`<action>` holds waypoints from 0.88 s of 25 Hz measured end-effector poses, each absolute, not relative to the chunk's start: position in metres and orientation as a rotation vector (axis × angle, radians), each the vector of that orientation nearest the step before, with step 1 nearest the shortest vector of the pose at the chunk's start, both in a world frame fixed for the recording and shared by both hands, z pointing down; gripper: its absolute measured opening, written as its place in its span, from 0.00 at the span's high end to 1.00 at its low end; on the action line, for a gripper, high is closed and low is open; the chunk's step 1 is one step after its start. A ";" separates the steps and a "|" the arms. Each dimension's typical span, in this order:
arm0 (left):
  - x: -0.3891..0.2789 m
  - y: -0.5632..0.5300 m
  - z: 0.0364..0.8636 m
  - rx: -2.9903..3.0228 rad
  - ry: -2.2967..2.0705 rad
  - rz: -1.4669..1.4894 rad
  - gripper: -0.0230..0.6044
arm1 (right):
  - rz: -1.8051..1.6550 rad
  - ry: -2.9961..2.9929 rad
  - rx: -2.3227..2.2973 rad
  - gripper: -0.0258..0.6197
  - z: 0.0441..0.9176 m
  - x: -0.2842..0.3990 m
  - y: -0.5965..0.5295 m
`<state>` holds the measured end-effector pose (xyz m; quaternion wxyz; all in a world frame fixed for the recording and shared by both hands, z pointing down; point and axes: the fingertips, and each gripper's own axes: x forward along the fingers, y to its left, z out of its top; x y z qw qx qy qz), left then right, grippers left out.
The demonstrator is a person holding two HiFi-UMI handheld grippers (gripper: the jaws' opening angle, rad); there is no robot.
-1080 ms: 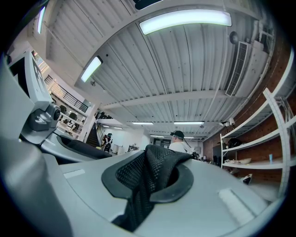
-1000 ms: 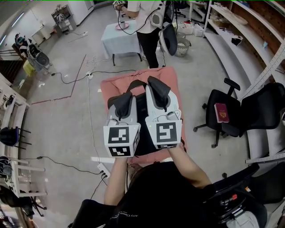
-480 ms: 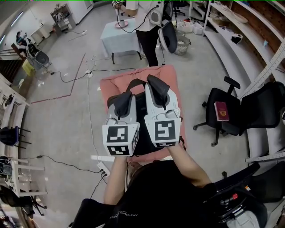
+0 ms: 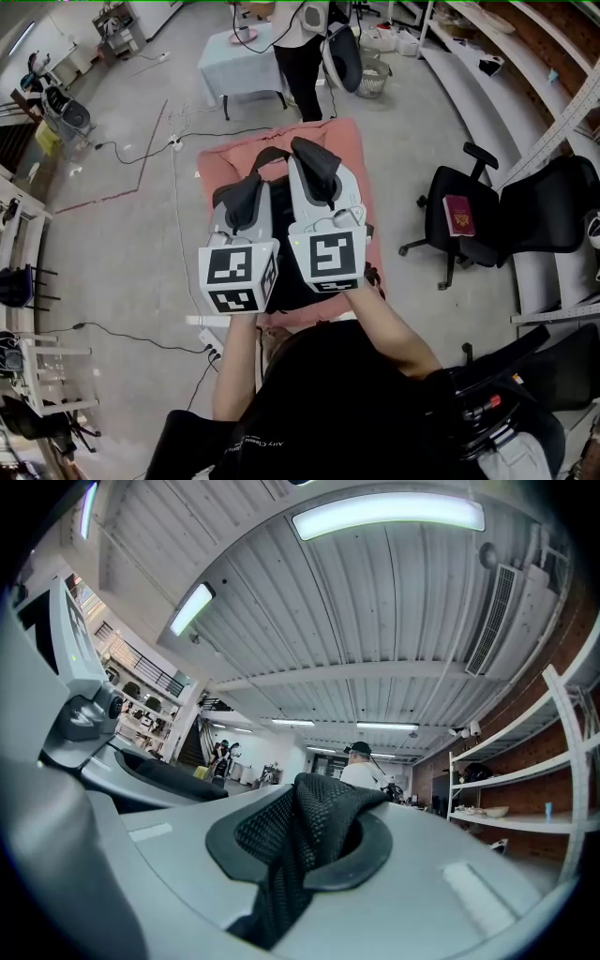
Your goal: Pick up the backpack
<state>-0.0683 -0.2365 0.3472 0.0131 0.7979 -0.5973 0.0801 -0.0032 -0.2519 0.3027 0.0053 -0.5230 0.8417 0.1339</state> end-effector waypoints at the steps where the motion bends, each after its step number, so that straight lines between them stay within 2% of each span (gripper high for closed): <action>1: -0.067 -0.236 0.348 2.487 -1.861 0.250 0.93 | 0.422 2.632 -1.636 0.86 0.303 -0.002 -0.252; 22: -0.074 -0.240 0.356 2.469 -1.869 0.264 0.93 | 0.433 2.665 -1.611 0.86 0.310 -0.011 -0.253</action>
